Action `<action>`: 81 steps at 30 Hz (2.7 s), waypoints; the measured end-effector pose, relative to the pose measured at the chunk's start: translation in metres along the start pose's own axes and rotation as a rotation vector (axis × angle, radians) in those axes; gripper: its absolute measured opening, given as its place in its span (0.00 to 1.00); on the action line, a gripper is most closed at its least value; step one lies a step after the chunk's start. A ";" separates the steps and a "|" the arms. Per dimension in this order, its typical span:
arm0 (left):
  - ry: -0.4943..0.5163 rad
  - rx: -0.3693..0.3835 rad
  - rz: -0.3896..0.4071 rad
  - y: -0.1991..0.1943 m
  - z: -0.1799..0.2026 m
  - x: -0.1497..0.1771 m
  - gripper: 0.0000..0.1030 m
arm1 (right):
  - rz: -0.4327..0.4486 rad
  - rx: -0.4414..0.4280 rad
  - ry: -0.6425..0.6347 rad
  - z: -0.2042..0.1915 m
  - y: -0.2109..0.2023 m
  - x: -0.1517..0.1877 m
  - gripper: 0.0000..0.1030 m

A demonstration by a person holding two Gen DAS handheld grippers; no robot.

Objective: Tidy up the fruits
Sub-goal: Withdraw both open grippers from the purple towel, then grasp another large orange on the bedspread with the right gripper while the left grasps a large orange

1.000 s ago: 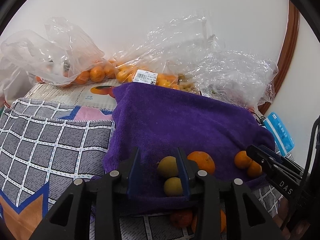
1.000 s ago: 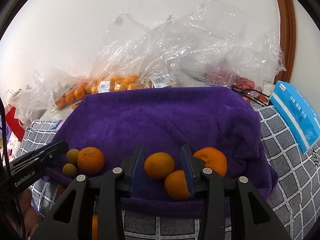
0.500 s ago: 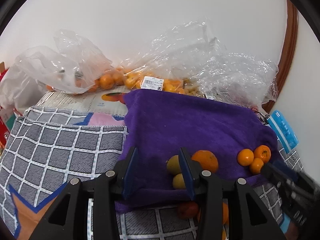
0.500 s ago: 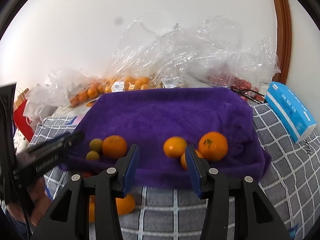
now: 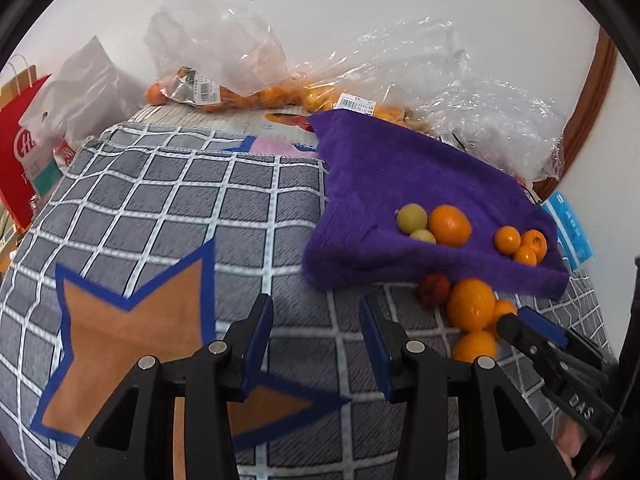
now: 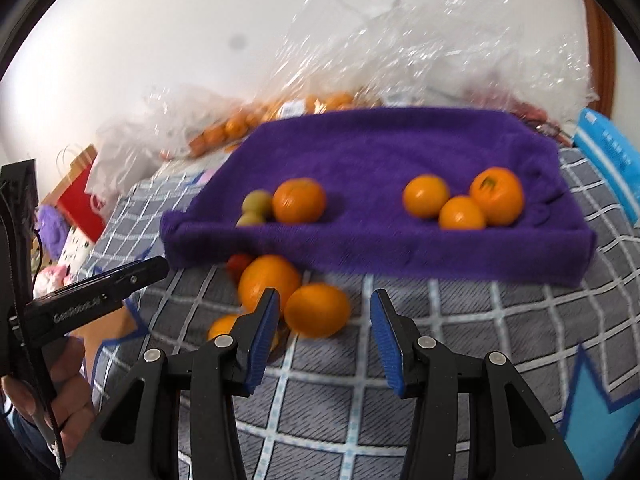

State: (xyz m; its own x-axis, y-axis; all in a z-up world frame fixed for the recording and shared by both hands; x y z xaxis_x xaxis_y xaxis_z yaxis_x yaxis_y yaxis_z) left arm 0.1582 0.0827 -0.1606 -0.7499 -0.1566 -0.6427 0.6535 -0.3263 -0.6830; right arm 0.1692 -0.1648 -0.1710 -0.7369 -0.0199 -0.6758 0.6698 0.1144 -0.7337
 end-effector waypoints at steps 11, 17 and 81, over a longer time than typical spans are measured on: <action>0.023 0.021 0.031 -0.002 0.006 0.008 0.42 | -0.003 0.071 -0.042 -0.007 0.006 0.003 0.36; 0.004 0.026 0.024 -0.001 0.003 0.008 0.42 | 0.054 0.201 -0.020 0.013 -0.019 0.006 0.36; 0.206 0.181 -0.119 0.029 0.091 0.026 0.48 | 0.045 0.314 0.159 0.081 -0.024 0.026 0.37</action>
State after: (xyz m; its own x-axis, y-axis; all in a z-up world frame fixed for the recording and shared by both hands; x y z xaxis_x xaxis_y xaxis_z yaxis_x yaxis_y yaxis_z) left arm 0.1482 -0.0161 -0.1659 -0.7713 0.0794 -0.6315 0.5196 -0.4946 -0.6967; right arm 0.1415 -0.2482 -0.1763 -0.6943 0.1355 -0.7068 0.6795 -0.2002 -0.7058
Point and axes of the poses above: each gripper's, at about its wrist camera, not at the fingertips, and y roughly the way its jaws point, z to its right, x to its underside, the point moved 1 cm from there along y, roughly the way its jaws point, and after that the axes turned 11 degrees about x, right-handed, at the moved point
